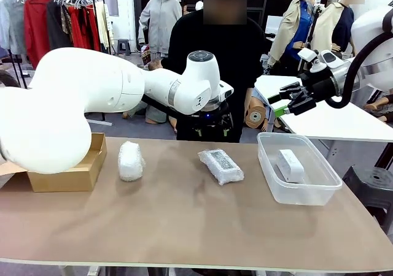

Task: Separate and place wrapped and unwrapped clocks.
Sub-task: Pick up the Digital clock indicated by the person.

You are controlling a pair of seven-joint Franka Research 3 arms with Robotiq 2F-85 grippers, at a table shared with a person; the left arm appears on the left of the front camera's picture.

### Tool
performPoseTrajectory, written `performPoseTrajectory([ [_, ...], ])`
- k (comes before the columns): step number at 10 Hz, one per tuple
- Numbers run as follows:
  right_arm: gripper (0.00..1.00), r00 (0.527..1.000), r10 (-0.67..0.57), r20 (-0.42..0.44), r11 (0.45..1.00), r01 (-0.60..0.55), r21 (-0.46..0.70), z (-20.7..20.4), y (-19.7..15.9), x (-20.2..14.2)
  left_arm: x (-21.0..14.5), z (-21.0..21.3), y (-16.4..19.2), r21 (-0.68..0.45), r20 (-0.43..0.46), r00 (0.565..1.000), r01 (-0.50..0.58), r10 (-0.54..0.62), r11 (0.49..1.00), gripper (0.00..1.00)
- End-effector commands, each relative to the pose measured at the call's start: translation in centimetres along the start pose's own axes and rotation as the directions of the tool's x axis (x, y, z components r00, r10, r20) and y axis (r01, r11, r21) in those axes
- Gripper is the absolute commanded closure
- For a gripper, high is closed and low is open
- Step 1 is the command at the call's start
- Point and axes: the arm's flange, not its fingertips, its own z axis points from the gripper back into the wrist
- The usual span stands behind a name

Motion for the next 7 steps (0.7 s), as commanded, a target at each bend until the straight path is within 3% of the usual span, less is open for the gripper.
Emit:
performPoseTrajectory([
  [1,0.00,1.000,0.002,-0.001,1.000,-0.002,-0.001,0.1,0.0,0.1,0.1,0.4,0.3,0.018,0.003,1.000,0.013,-0.013,1.000,0.00],
  [3,0.00,1.000,0.002,-0.001,1.000,-0.002,-0.001,0.1,0.0,0.1,0.0,0.0,0.1,0.002,0.001,1.000,0.000,0.000,1.000,0.00],
  [5,0.00,1.000,0.002,-0.001,1.000,-0.002,-0.001,0.1,0.0,0.1,-0.3,0.1,-2.4,-0.039,-0.007,0.997,-0.079,0.078,0.996,0.00],
  [7,0.00,1.000,0.002,-0.001,1.000,-0.002,-0.001,0.1,0.0,0.1,-1.1,0.3,-4.9,0.049,-0.032,0.969,-0.245,0.247,0.968,0.00],
])
